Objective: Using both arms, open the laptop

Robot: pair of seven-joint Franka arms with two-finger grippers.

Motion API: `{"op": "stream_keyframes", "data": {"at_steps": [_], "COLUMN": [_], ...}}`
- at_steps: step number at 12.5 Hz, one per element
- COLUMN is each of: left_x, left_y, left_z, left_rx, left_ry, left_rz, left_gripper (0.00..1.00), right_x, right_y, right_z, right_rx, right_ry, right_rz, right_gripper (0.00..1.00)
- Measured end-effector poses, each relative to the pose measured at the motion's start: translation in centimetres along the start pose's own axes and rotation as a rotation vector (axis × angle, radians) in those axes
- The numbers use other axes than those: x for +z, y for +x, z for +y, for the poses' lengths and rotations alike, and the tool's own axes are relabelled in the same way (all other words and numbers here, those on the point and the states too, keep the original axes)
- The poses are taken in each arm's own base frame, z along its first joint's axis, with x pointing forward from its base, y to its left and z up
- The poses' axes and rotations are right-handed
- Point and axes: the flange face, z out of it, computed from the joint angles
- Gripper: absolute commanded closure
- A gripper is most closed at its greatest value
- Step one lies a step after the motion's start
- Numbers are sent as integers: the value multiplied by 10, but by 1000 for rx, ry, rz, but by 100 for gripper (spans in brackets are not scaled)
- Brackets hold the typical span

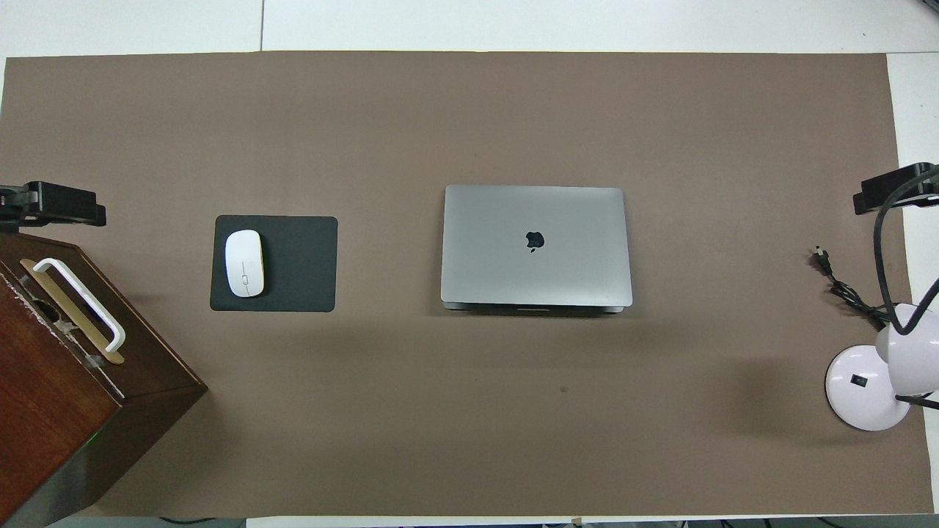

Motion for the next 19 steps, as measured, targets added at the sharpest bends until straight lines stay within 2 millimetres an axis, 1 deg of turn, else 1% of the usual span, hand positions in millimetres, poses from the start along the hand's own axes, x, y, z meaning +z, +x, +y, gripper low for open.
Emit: {"op": "stream_keyframes", "data": {"at_steps": [3, 5, 6, 10, 13, 15, 17, 19], "left_x": [-5, -4, -1, 6, 7, 7, 8, 8], "left_y": [7, 8, 7, 5, 3, 2, 2, 2], "left_z": [-5, -16, -18, -13, -12, -12, -12, -12], "left_rx": [-10, -30, -33, -23, -23, -23, -23, -23], "left_ry": [-1, 1, 2, 2, 2, 2, 3, 3], "left_rz": [67, 66, 61, 32, 21, 16, 12, 11], "left_gripper": [0, 0, 0, 0, 0, 0, 0, 0], "right_x": [0, 0, 0, 3, 5, 7, 15, 27], "right_y": [0, 0, 0, 0, -1, 2, 8, 15], "right_z": [0, 0, 0, 1, 5, 8, 9, 6], "right_rx": [0, 0, 1, 1, 6, 4, 6, 12], "right_ry": [0, 0, 0, 1, 1, -2, 3, 41], "right_rz": [0, 0, -1, -7, -10, 19, 50, 100], "right_gripper": [0, 0, 0, 0, 0, 0, 0, 0]}}
